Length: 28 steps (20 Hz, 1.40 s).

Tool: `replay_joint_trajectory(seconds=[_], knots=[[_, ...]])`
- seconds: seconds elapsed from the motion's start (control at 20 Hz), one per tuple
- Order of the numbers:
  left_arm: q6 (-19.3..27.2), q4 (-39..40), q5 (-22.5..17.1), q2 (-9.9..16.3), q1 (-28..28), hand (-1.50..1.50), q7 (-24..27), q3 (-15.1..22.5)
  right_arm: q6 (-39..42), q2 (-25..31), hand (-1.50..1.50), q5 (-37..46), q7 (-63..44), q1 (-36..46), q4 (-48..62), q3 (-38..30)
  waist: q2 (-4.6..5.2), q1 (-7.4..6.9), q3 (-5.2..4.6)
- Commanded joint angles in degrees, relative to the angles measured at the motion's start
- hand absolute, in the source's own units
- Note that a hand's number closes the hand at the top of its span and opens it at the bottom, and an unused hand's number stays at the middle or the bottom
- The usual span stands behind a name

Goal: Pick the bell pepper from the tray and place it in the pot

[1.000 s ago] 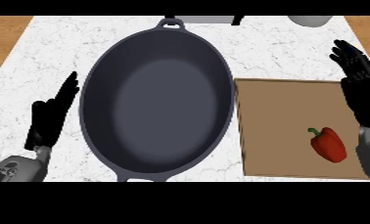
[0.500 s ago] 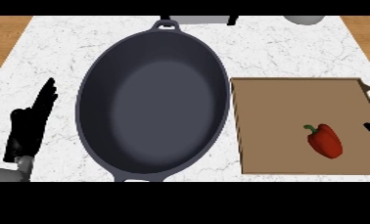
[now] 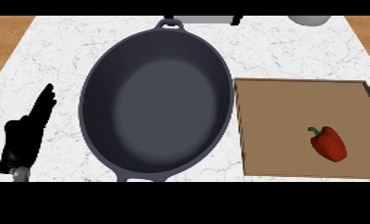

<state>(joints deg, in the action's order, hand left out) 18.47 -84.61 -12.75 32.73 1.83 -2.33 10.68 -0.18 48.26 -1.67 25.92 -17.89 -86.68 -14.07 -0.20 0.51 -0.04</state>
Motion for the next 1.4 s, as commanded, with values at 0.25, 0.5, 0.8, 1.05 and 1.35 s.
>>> replay_joint_trajectory(seconds=[0.25,0.5,0.8,1.05,1.35], knots=[[-0.04,-3.26,2.11,-0.28,-0.24,0.00,-2.68,0.03,10.74,9.86,-1.50,3.07,-21.34,2.79,-12.84,4.94,0.18,-1.10,-0.04],[-0.71,-2.54,1.82,-1.11,-2.51,0.00,-4.24,0.39,18.19,16.83,-1.50,6.97,-34.71,7.13,-14.18,12.24,0.57,-2.49,-0.07],[-2.28,-2.09,2.41,-1.46,0.73,0.00,-1.23,-1.01,27.85,15.45,-1.50,4.94,-44.95,14.21,-14.25,18.76,0.36,-2.01,0.01],[-4.58,1.65,3.24,-2.37,-0.48,0.00,0.59,-3.38,31.81,7.71,-1.50,8.12,-51.71,22.93,-12.59,24.85,0.35,-1.36,0.02],[-5.12,3.91,5.44,-3.88,-2.11,0.00,0.50,-5.87,35.26,3.60,-1.50,13.37,-56.43,24.86,-12.41,25.21,0.24,-0.67,0.02]])
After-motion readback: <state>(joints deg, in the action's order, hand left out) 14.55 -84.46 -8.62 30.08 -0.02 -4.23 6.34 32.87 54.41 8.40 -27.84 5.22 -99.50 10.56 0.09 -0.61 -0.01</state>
